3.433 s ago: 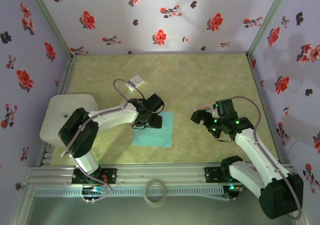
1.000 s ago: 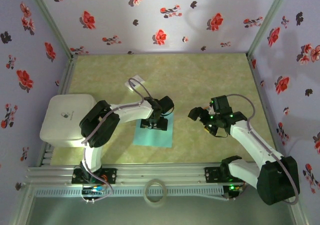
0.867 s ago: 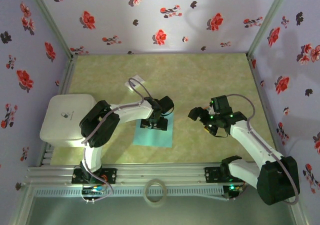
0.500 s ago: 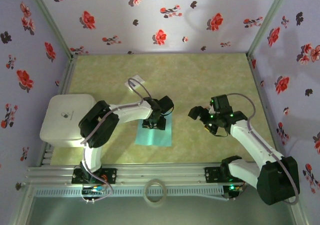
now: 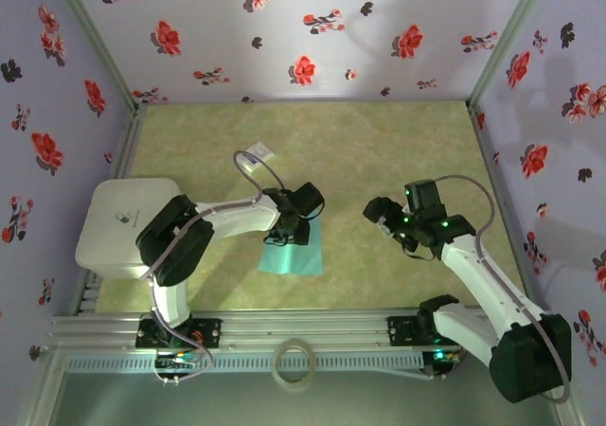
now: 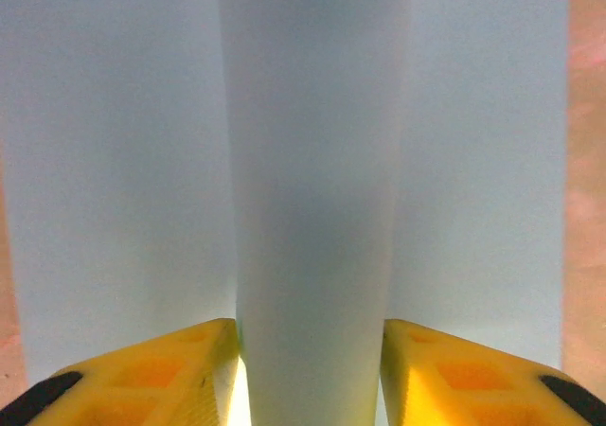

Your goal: Fold a paper plane with a square sheet of paper (pick it up from the middle)

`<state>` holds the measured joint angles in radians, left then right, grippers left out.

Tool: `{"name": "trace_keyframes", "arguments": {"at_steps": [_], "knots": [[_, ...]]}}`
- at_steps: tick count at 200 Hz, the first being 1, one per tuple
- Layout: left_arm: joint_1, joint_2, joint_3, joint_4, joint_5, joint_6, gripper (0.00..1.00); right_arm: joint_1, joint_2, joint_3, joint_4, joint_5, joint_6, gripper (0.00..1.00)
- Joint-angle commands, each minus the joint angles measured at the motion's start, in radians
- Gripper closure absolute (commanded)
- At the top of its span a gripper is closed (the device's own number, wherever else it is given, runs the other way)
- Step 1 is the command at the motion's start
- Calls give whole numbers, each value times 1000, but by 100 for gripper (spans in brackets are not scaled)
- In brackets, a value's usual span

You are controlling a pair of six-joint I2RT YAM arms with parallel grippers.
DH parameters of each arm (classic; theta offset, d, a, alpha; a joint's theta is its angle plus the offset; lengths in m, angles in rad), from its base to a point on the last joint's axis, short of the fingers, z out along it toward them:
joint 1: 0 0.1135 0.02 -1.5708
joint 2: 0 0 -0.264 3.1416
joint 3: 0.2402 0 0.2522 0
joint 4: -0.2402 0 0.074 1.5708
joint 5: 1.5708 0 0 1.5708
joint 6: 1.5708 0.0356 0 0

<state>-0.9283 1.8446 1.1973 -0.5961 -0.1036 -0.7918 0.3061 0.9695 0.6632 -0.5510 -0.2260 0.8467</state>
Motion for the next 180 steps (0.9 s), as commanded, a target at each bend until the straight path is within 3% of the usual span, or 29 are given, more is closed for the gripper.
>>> {"name": "trace_keyframes", "arguments": {"at_steps": [1, 78, 133, 180], "knots": [[6, -65, -11, 55, 17, 0, 58, 6, -32, -2, -21, 63, 23, 1], [64, -180, -76, 309, 285, -31, 59, 5, -73, -21, 16, 35, 34, 1], [129, -219, -231, 652, 483, -164, 60, 4, -79, -38, 56, 25, 44, 1], [151, -181, -299, 798, 558, -219, 60, 5, -76, -49, 75, 11, 52, 1]]}}
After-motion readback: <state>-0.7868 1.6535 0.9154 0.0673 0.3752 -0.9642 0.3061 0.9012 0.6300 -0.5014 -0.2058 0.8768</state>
